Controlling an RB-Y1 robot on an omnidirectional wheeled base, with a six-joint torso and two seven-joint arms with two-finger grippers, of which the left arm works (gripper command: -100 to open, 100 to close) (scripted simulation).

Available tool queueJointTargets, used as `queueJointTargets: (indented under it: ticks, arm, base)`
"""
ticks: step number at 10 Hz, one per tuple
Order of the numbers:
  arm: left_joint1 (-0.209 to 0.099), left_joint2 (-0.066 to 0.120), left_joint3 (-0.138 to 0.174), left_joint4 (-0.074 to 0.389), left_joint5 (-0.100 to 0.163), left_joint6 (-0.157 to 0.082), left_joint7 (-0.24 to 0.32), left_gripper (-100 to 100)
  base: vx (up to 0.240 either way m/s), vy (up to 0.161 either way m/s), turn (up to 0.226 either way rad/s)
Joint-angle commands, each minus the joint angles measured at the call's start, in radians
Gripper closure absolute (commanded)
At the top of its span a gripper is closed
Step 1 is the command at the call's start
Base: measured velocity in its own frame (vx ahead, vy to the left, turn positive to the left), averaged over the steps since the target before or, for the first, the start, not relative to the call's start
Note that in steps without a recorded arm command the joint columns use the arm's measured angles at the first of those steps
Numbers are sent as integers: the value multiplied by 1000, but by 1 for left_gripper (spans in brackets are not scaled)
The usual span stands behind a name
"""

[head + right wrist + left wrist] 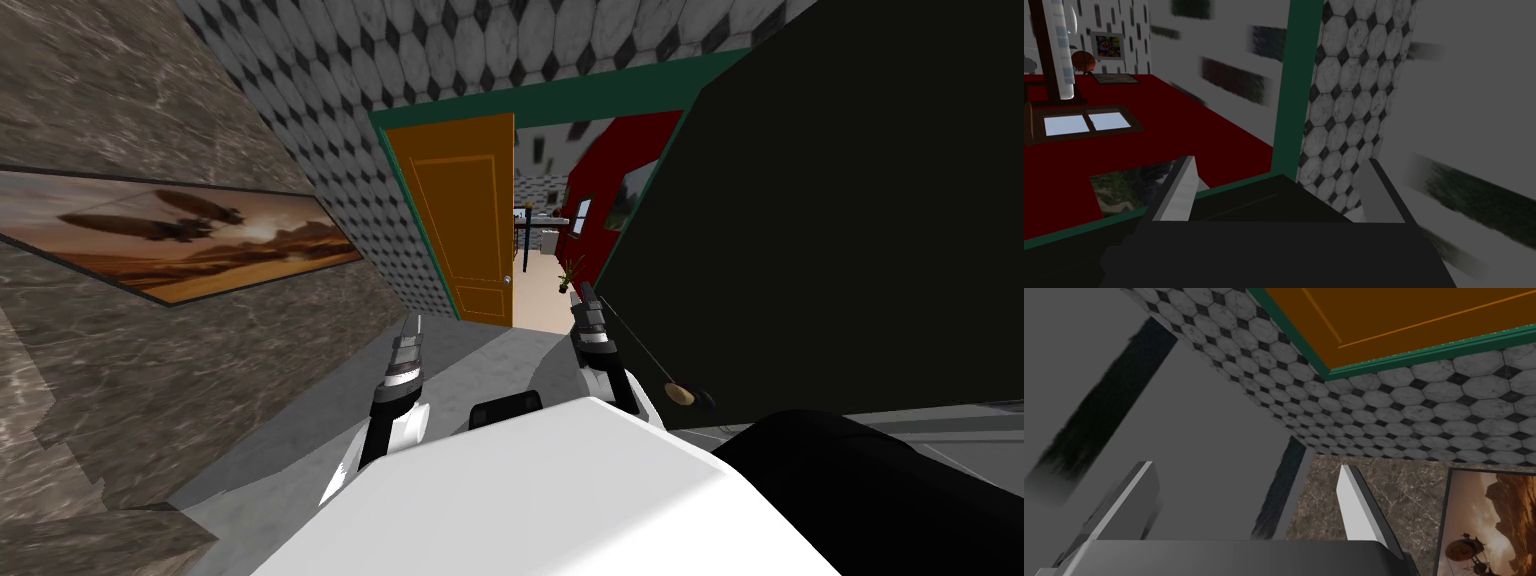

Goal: Pull the door open

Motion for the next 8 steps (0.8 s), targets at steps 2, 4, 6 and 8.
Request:
queueJointTargets:
  ticks: [2,4,6,8]
  arm:
    - [-14,3,-1,50,-14,-7,-43,-100]
    - [-22,6,-2,86,-25,-13,-73,-100]
    - [-34,11,-2,142,-41,-22,-121,-100]
    - [-43,14,-3,181,-53,-28,-154,-100]
  base:
    - [97,-72,-19]
    - [91,-79,-14]
    - [155,-106,-27]
    - [121,-90,-13]
